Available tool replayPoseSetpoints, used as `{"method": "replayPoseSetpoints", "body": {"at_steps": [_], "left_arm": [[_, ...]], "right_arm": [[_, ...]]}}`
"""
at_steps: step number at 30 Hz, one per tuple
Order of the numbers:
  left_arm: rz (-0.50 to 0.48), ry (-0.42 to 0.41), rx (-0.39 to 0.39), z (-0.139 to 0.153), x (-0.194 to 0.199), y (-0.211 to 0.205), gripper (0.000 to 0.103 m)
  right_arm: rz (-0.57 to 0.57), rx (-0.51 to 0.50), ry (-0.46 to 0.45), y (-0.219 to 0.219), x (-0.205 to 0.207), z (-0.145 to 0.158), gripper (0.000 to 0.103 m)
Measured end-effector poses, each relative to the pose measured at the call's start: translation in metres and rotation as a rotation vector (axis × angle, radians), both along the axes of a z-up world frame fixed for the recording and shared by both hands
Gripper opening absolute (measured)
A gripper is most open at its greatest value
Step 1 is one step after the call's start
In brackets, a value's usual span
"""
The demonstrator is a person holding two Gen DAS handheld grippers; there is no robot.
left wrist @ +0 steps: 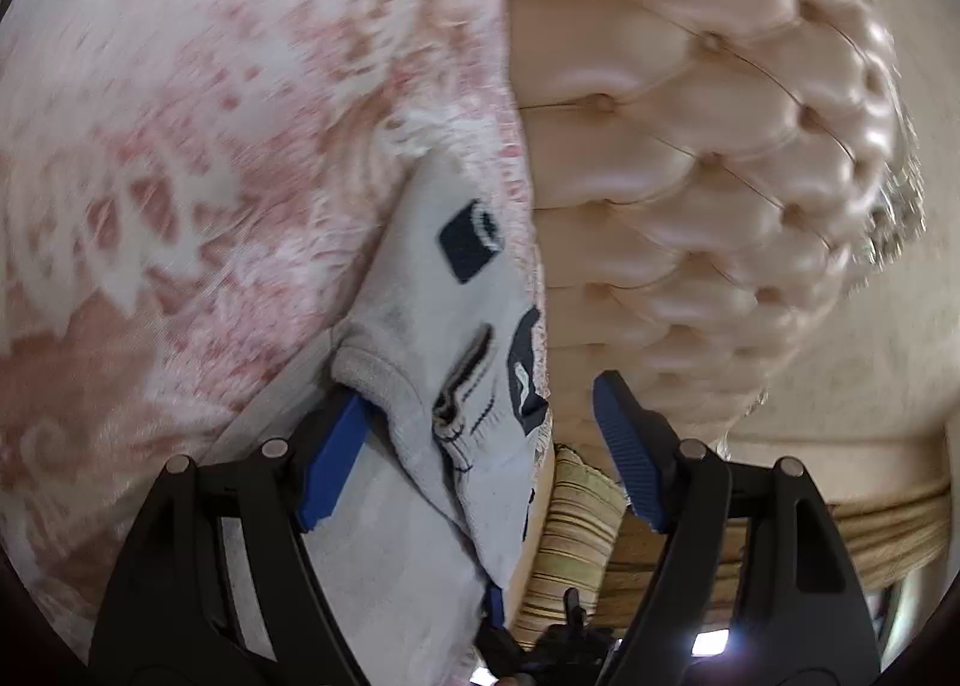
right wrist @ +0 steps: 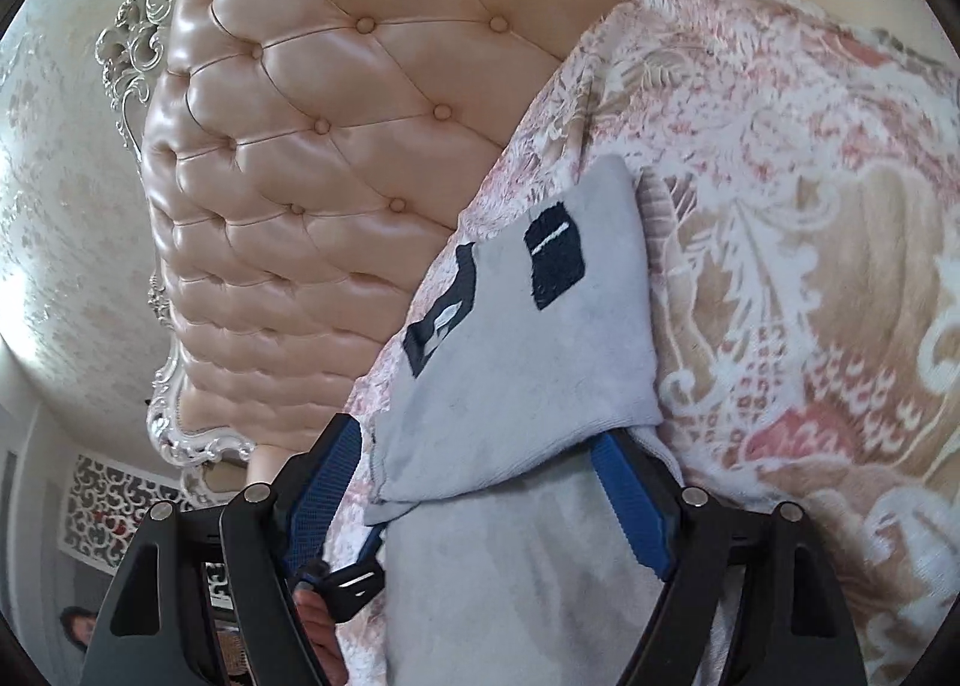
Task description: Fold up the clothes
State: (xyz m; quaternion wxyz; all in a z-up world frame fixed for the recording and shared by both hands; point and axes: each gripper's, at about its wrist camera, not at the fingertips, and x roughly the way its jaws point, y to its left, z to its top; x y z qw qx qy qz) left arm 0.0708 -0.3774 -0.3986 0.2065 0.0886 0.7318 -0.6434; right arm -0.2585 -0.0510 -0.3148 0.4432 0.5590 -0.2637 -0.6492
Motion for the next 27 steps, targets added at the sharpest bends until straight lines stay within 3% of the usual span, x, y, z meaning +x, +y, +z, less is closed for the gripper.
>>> {"method": "replayPoseSetpoints", "body": {"at_steps": [2, 6, 11, 13, 14, 15, 18, 21, 24, 27], "left_arm": [[0.001, -0.031, -0.058, 0.005, 0.0, -0.002, 0.077], [0.038, -0.046, -0.063, -0.002, 0.003, -0.011, 0.077], [0.005, -0.077, -0.11, 0.002, -0.005, -0.012, 0.077], [0.026, -0.056, -0.058, -0.008, 0.001, -0.015, 0.076], [0.047, -0.036, -0.013, -0.015, 0.006, -0.018, 0.068], [0.055, -0.026, 0.012, -0.02, 0.01, -0.019, 0.067], [0.003, -0.066, -0.033, -0.012, 0.007, -0.021, 0.067], [0.012, -0.049, -0.006, -0.013, 0.009, -0.02, 0.067], [0.016, -0.04, 0.001, -0.012, 0.008, -0.018, 0.077], [0.011, -0.043, -0.01, -0.008, 0.006, -0.016, 0.082]], "right_arm": [[0.003, 0.031, 0.019, -0.001, 0.001, -0.001, 0.075], [0.008, 0.065, 0.031, -0.001, 0.001, -0.004, 0.056], [0.014, 0.097, 0.046, -0.003, 0.002, -0.007, 0.054], [0.013, 0.106, 0.054, -0.004, 0.002, -0.006, 0.053], [0.009, 0.108, 0.052, -0.003, 0.002, -0.007, 0.051], [0.002, 0.099, 0.036, -0.001, 0.001, -0.009, 0.049], [-0.019, 0.067, -0.02, 0.008, -0.004, -0.016, 0.04], [-0.054, -0.034, -0.115, 0.017, -0.009, -0.023, 0.043], [-0.089, -0.161, -0.221, 0.033, -0.013, -0.03, 0.054], [-0.094, -0.158, -0.215, 0.034, -0.013, -0.027, 0.058]]}}
